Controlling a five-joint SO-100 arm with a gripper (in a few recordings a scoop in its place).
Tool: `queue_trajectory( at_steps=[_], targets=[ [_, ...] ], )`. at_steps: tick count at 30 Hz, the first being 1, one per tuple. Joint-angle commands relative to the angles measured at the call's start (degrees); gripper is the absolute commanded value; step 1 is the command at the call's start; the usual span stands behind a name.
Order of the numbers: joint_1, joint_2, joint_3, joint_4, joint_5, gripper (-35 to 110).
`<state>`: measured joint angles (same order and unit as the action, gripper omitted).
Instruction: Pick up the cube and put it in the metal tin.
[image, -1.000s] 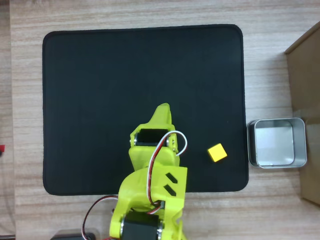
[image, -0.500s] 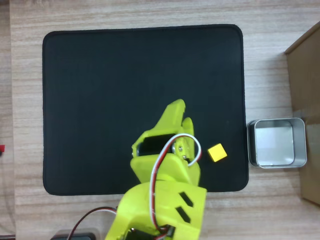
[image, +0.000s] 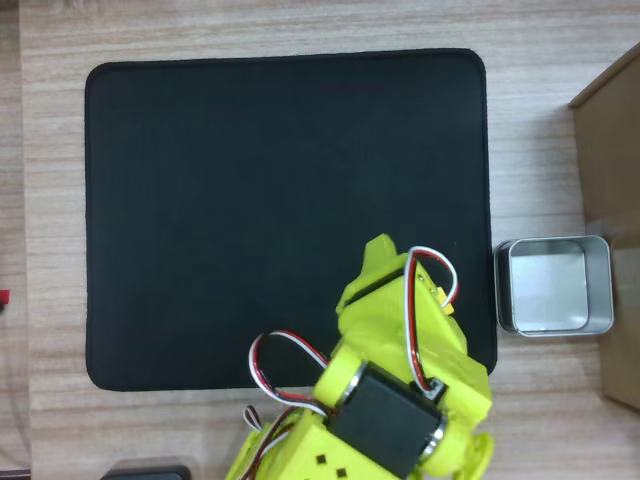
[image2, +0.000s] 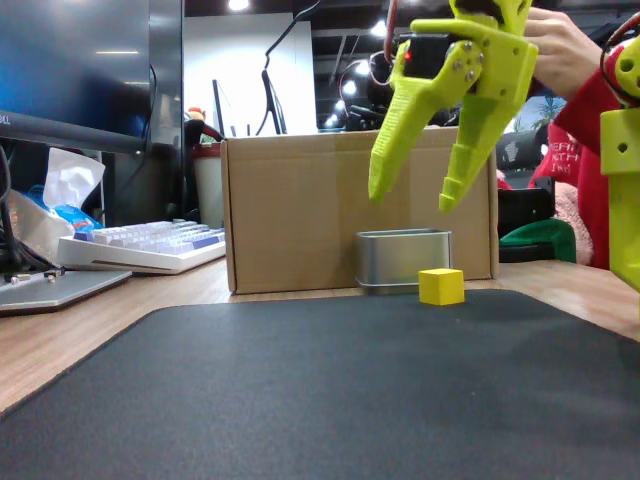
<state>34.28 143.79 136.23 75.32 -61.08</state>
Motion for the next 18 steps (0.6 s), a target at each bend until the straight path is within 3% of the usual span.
queue_trajectory(
  at_steps=[1, 8, 12, 18],
  targets=[
    [3.78, -2.29, -3.52, 1.58, -3.52, 31],
    [13.18, -12.74, -5.89, 0.18, -15.91, 35],
    [13.18, -21.88, -4.57, -7.21, -17.31, 36],
    [11.60, -28.48, -3.43, -10.02, -17.49, 36]
  ],
)
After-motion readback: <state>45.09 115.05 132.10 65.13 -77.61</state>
